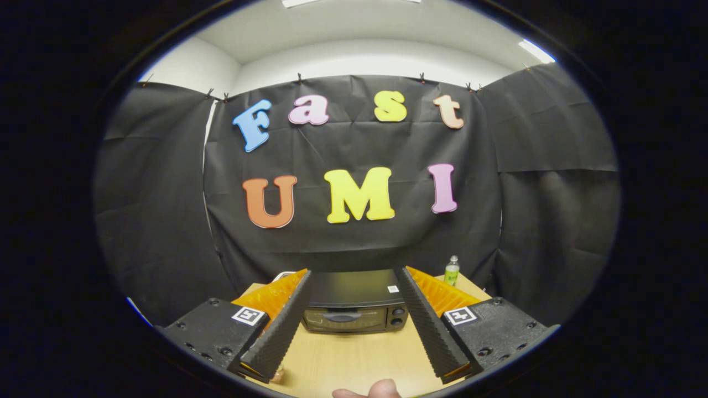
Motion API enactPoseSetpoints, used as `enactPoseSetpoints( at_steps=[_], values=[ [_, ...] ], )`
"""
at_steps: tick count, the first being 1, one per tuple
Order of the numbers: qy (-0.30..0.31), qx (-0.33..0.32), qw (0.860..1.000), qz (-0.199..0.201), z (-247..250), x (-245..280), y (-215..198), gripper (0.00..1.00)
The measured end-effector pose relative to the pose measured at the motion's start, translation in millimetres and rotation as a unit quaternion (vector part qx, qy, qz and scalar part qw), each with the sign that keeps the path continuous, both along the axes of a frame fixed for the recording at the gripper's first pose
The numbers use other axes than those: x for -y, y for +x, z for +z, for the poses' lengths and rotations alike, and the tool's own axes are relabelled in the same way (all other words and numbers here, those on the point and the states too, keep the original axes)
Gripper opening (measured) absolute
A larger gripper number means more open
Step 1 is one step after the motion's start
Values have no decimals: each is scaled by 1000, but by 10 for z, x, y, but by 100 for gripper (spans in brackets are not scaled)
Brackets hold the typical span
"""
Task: Open the toaster oven, put the food inside, and close the toaster oven door.
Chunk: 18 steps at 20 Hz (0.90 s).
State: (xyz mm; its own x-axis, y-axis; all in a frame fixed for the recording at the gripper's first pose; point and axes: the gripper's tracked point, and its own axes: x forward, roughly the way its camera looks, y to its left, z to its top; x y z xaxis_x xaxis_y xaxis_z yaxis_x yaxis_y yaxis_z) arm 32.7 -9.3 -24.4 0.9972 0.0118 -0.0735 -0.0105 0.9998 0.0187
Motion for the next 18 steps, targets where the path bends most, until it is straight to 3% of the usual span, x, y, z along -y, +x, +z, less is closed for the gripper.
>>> enactPoseSetpoints(
  at_steps=[9,18],
  values=[
    [1,-44,999,30,-547,-170,713,100],
    [-8,-121,992,41,-1652,-278,1827,100]
  ],
)
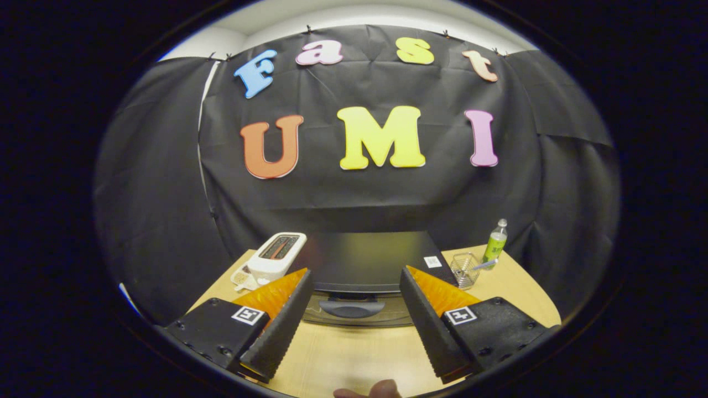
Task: Open the toaster oven, put the food inside, and close the toaster oven door.
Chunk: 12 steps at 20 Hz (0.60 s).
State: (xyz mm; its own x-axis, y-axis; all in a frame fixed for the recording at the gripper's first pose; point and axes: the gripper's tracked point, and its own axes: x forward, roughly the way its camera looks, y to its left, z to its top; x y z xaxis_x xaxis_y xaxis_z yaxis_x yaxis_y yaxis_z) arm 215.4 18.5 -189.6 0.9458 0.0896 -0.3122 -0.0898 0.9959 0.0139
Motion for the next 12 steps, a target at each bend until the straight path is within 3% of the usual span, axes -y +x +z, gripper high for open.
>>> enactPoseSetpoints(
  at_steps=[5,12],
  values=[
    [-12,-52,999,-3,-634,-42,451,100],
    [-22,-84,996,-19,-1027,-88,612,100]
  ],
)
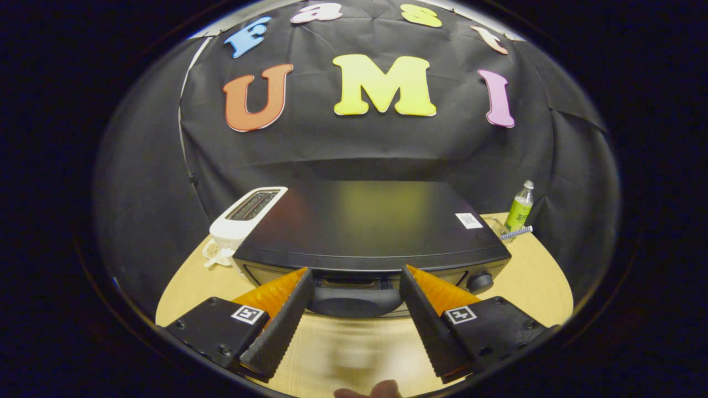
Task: Open the toaster oven, put the food inside, and close the toaster oven door.
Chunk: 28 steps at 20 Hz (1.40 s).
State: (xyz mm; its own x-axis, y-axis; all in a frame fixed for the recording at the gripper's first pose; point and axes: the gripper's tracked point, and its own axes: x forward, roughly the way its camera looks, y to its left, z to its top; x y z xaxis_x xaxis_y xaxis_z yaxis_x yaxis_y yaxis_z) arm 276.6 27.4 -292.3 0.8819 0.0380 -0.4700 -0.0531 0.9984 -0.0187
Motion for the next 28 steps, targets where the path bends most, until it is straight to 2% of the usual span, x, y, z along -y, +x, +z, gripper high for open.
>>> enactPoseSetpoints(
  at_steps=[6,8,17,24,28],
  values=[
    [-16,14,999,-24,-11,-5,54,100],
    [-17,13,1000,-20,-33,-12,32,100],
    [-27,-18,999,-19,-466,38,-817,100],
    [-20,-102,995,-6,-1094,72,-1248,100],
    [-11,-108,994,-5,-977,142,-1408,100]
  ],
)
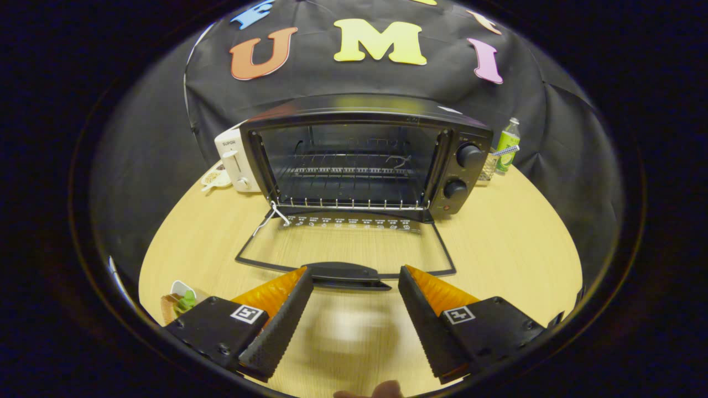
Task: Open the toaster oven, put the food inside, and close the toaster oven door.
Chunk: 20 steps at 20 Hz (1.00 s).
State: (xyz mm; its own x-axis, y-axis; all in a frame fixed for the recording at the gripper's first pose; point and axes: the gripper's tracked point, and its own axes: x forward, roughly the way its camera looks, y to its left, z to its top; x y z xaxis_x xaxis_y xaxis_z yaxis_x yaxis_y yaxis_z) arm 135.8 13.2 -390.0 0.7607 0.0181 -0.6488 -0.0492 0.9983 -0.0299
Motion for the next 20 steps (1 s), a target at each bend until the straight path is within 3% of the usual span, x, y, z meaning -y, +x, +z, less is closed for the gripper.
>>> enactPoseSetpoints(
  at_steps=[11,17,20],
  values=[
    [45,66,996,49,1368,256,-534,100],
    [138,5,988,68,1638,200,-902,100],
    [169,-49,978,114,1543,-41,-1089,100]
  ],
)
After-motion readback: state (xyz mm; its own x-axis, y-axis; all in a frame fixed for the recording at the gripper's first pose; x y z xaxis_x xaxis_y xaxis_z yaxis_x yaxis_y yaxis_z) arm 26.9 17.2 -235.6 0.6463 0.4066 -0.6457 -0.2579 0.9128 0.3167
